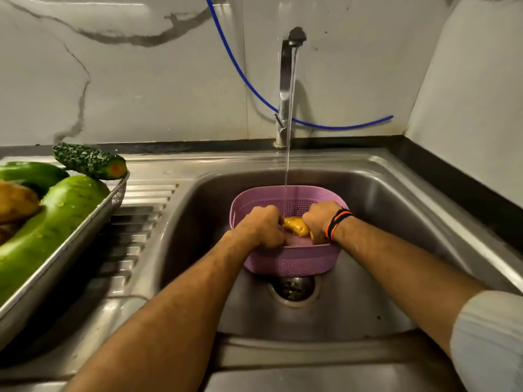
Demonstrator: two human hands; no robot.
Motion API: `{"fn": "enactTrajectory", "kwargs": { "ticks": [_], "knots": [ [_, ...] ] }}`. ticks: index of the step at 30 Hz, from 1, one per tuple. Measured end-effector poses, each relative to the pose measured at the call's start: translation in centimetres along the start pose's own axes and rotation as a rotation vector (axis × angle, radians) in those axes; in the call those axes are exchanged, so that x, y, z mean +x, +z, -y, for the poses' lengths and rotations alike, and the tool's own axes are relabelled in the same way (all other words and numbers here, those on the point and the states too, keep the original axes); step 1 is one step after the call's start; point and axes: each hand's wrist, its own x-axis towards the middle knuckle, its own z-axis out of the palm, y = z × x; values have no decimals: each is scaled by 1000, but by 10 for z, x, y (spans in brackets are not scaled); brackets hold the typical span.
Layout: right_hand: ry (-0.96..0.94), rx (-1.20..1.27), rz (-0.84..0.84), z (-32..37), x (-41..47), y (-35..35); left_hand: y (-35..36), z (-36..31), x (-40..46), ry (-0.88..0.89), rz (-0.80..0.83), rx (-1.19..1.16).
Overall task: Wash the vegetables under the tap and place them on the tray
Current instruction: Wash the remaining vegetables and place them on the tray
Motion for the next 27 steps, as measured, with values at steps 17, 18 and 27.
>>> {"fn": "enactTrajectory", "kwargs": {
  "ticks": [17, 18, 27],
  "knots": [
    [80, 1016, -412, -13, -20, -55, -13, -12, -4, -217, -146, -1033],
    [58, 1069, -430, -10, -19, -57, -18, -16, -6, -247, -142, -1203],
    [49, 1710, -383, 27, -15, -57, -27, -30, -14, -200, -185, -1703]
  ]
}}
